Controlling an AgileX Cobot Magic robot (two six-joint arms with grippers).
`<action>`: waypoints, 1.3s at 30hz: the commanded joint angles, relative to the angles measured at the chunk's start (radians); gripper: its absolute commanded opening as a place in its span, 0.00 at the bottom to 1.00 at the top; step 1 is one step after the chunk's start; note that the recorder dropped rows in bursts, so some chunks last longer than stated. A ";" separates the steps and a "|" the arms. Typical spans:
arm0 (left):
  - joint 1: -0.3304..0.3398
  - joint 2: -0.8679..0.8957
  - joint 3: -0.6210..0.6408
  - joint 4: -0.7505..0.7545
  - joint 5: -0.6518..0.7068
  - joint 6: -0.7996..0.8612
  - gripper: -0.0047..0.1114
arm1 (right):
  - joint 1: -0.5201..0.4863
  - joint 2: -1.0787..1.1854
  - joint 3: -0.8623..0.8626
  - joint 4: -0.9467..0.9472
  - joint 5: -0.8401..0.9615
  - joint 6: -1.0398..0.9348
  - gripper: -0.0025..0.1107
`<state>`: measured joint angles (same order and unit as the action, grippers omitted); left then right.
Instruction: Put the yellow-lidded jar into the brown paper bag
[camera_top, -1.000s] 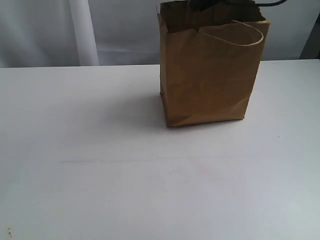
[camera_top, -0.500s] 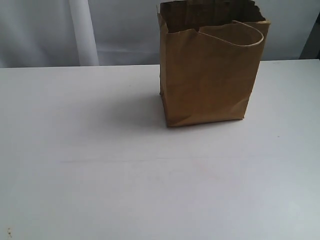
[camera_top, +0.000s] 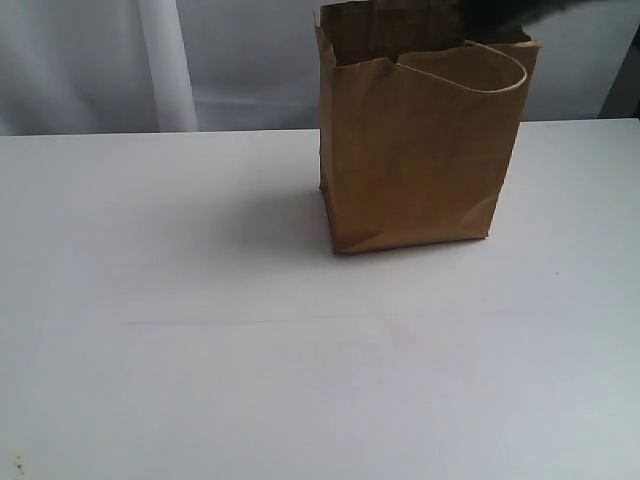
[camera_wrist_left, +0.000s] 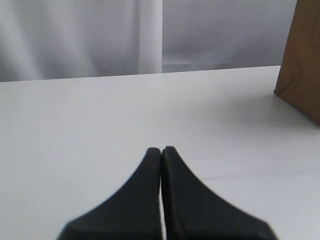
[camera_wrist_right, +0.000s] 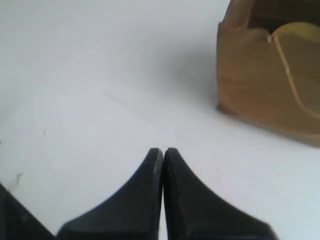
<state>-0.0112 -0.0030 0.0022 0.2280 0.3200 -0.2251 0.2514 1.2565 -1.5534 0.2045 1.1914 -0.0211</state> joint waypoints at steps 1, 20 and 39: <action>-0.005 0.003 -0.002 -0.004 -0.009 -0.004 0.05 | 0.044 -0.223 0.300 -0.004 -0.151 0.021 0.02; -0.005 0.003 -0.002 -0.004 -0.009 -0.004 0.05 | 0.051 -0.824 1.152 0.121 -0.885 0.026 0.02; -0.005 0.003 -0.002 -0.004 -0.009 -0.004 0.05 | -0.004 -0.901 1.173 -0.185 -0.914 -0.026 0.02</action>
<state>-0.0112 -0.0030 0.0022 0.2280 0.3200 -0.2251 0.2872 0.4047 -0.3860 0.1043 0.2736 -0.0326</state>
